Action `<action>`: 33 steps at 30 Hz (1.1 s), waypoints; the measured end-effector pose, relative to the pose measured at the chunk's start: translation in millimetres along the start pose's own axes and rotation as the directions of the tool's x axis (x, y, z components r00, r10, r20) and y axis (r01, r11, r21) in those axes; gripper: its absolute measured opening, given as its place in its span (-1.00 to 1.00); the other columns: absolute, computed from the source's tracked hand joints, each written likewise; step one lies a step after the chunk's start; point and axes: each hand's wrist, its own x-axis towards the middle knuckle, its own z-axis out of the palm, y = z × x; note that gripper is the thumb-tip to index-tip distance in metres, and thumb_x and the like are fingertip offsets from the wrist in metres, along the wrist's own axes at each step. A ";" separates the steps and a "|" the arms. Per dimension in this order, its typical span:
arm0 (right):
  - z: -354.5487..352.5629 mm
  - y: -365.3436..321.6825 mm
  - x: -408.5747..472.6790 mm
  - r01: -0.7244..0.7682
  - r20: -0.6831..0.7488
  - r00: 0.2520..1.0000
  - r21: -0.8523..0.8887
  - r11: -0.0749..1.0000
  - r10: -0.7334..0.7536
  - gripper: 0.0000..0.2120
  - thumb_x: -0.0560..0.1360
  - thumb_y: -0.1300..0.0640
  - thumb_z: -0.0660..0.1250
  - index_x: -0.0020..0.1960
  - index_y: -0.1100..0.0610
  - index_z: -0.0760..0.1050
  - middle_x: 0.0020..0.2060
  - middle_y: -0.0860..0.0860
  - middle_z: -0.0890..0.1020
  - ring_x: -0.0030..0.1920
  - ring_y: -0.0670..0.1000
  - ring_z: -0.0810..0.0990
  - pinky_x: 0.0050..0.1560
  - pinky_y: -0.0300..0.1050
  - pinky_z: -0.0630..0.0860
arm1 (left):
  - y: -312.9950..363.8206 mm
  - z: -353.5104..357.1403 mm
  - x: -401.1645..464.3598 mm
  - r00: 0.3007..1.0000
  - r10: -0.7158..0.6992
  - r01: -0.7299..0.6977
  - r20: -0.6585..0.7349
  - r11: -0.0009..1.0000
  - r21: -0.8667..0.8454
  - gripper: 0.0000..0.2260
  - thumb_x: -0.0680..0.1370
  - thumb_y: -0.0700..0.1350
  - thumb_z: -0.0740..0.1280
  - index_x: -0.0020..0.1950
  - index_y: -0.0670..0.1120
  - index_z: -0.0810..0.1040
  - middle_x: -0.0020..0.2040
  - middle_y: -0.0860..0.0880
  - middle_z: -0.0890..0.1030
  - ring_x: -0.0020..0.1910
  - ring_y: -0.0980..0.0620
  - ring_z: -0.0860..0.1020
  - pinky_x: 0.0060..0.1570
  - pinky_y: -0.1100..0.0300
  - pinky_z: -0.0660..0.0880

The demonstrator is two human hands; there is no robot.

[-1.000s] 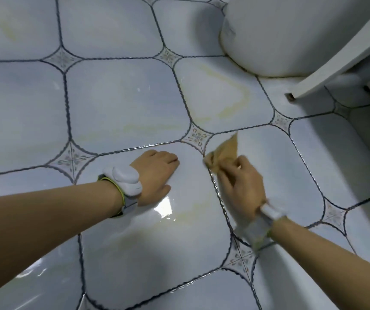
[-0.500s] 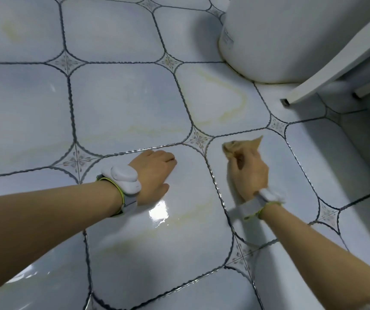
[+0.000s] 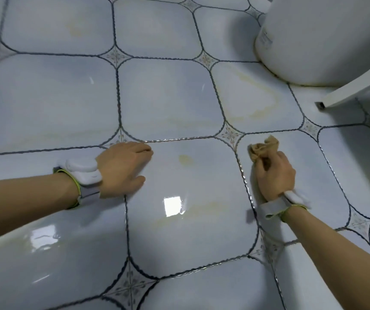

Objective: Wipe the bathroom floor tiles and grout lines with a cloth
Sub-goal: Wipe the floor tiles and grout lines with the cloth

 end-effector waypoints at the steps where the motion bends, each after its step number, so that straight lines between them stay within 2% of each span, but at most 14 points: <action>1: 2.1 -13.2 -10.7 0.022 -0.002 1.000 0.030 0.999 -0.022 -0.93 0.50 0.20 0.34 -0.08 0.20 0.56 -0.15 0.13 0.57 -0.22 0.22 0.54 -0.29 -0.06 0.39 | -2.5 1.9 -2.5 0.999 -0.027 0.027 -0.031 1.000 -0.011 -0.55 0.47 0.01 0.29 0.32 -0.12 0.41 0.37 -0.04 0.42 0.31 -0.05 0.40 0.29 0.08 0.35; 5: 15.6 -86.3 -93.0 0.324 0.077 0.932 0.258 0.910 -0.354 -0.96 0.50 0.18 0.35 -0.13 0.11 0.55 -0.20 0.00 0.53 -0.25 0.09 0.48 -0.31 -0.05 0.38 | 0.3 10.3 -12.2 0.995 -0.089 0.087 -0.054 0.995 -0.040 -0.55 0.47 0.00 0.32 0.30 -0.17 0.44 0.32 -0.10 0.48 0.25 -0.12 0.46 0.22 0.02 0.43; 8: 20.9 -104.8 -148.0 0.604 0.211 0.688 0.366 0.709 -0.695 -0.91 0.58 0.11 0.28 -0.06 0.10 0.53 -0.14 -0.02 0.47 -0.24 0.05 0.41 -0.28 -0.13 0.31 | 4.3 8.8 -13.0 0.996 -0.053 0.051 -0.068 0.998 -0.029 -0.55 0.44 -0.02 0.34 0.28 -0.19 0.46 0.27 -0.13 0.50 0.20 -0.15 0.50 0.16 -0.01 0.47; 9: 20.7 -98.5 -147.0 0.653 0.216 0.629 0.376 0.658 -0.747 -0.91 0.58 0.10 0.29 -0.04 0.09 0.53 -0.12 -0.02 0.47 -0.23 0.05 0.42 -0.28 -0.13 0.33 | 3.7 7.2 -14.5 0.995 -0.050 0.047 -0.083 0.998 -0.036 -0.54 0.43 -0.04 0.36 0.28 -0.20 0.47 0.27 -0.13 0.51 0.20 -0.15 0.50 0.16 -0.01 0.48; 10: 19.3 -89.9 -136.6 0.675 0.196 0.622 0.356 0.646 -0.758 -0.94 0.56 0.10 0.32 -0.04 0.08 0.55 -0.11 -0.03 0.48 -0.22 0.06 0.44 -0.27 -0.11 0.35 | 2.8 5.9 -17.2 0.994 -0.055 0.050 -0.096 0.998 -0.047 -0.53 0.43 -0.05 0.36 0.29 -0.20 0.47 0.28 -0.13 0.51 0.21 -0.15 0.50 0.18 0.00 0.47; 13: 15.1 -59.0 -74.4 0.577 0.086 0.801 0.148 0.803 -0.592 -0.94 0.45 0.12 0.43 -0.11 0.09 0.59 -0.21 -0.01 0.50 -0.22 0.13 0.46 -0.28 -0.05 0.33 | -1.8 4.4 -29.6 0.991 -0.093 0.087 -0.095 0.994 -0.064 -0.52 0.46 -0.06 0.34 0.35 -0.17 0.44 0.35 -0.08 0.47 0.29 -0.10 0.45 0.27 0.04 0.41; 15: 14.0 -42.2 -23.4 0.365 0.032 0.931 -0.010 0.931 -0.364 -0.90 0.46 0.08 0.37 -0.12 0.12 0.58 -0.27 0.07 0.53 -0.21 0.20 0.46 -0.31 -0.08 0.28 | -5.7 4.3 -37.6 0.987 -0.131 0.124 -0.093 0.990 -0.073 -0.53 0.47 -0.07 0.32 0.36 -0.16 0.43 0.37 -0.07 0.45 0.31 -0.10 0.44 0.29 0.05 0.39; 17: 18.0 -38.9 7.4 0.153 0.003 0.988 -0.059 0.986 -0.153 -0.89 0.48 0.10 0.32 -0.10 0.15 0.53 -0.21 0.13 0.56 -0.16 0.24 0.48 -0.28 -0.05 0.30 | -8.6 2.8 -39.1 0.984 -0.159 0.153 -0.080 0.985 -0.078 -0.57 0.48 -0.07 0.29 0.34 -0.15 0.44 0.35 -0.06 0.46 0.29 -0.10 0.44 0.25 0.04 0.40; 19: 28.6 -64.4 9.1 0.131 0.001 0.991 0.028 0.991 -0.131 -0.93 0.47 0.18 0.31 -0.11 0.18 0.52 -0.14 0.17 0.58 -0.14 0.26 0.50 -0.22 0.02 0.38 | -13.6 -1.3 -40.0 0.979 -0.192 0.186 -0.074 0.979 -0.081 -0.60 0.49 -0.07 0.27 0.32 -0.13 0.43 0.33 -0.05 0.45 0.27 -0.09 0.44 0.23 0.03 0.40; 23: 53.7 -144.6 -33.2 0.394 0.003 0.911 0.292 0.871 -0.413 -0.90 0.44 0.26 0.35 -0.06 0.14 0.59 -0.04 0.07 0.63 -0.07 0.17 0.53 -0.03 -0.05 0.42 | -17.3 -11.4 -33.5 0.967 -0.230 0.219 -0.110 0.970 -0.101 -0.54 0.51 -0.09 0.28 0.40 -0.14 0.39 0.41 -0.07 0.40 0.36 -0.09 0.38 0.33 0.05 0.34; 28: 65.0 -181.6 -93.9 0.697 0.159 0.597 0.383 0.607 -0.786 -0.86 0.54 0.14 0.25 0.01 0.14 0.55 -0.06 0.08 0.52 -0.13 0.18 0.41 -0.09 0.08 0.40 | -18.6 -21.5 -29.9 0.949 -0.229 0.205 -0.217 0.970 -0.129 -0.59 0.50 -0.17 0.29 0.35 -0.18 0.46 0.36 -0.09 0.47 0.34 -0.11 0.42 0.32 0.04 0.35; 29: 62.0 -173.4 -84.3 0.710 0.151 0.586 0.378 0.594 -0.796 -0.87 0.54 0.16 0.27 0.01 0.15 0.57 -0.06 0.09 0.54 -0.13 0.18 0.42 -0.07 0.07 0.40 | -19.0 -21.4 -31.6 0.951 -0.226 0.203 -0.213 0.971 -0.125 -0.59 0.50 -0.17 0.28 0.35 -0.17 0.46 0.36 -0.09 0.47 0.34 -0.11 0.42 0.32 0.05 0.35; 31: 54.9 -154.0 -51.7 0.629 0.104 0.722 0.314 0.712 -0.684 -0.87 0.50 0.23 0.34 0.01 0.15 0.62 -0.07 0.11 0.60 -0.11 0.20 0.48 -0.04 0.03 0.42 | -19.5 -18.7 -36.3 0.956 -0.222 0.204 -0.190 0.973 -0.109 -0.60 0.51 -0.14 0.26 0.36 -0.15 0.45 0.35 -0.07 0.47 0.33 -0.10 0.42 0.30 0.04 0.36; 33: 48.4 -135.8 -14.9 0.388 0.051 0.912 0.222 0.895 -0.408 -0.91 0.48 0.24 0.35 -0.03 0.18 0.60 -0.09 0.16 0.59 -0.09 0.24 0.51 -0.06 0.01 0.38 | -19.5 -15.6 -40.2 0.960 -0.217 0.202 -0.176 0.974 -0.098 -0.59 0.53 -0.12 0.24 0.38 -0.14 0.43 0.37 -0.06 0.45 0.34 -0.08 0.40 0.32 0.05 0.35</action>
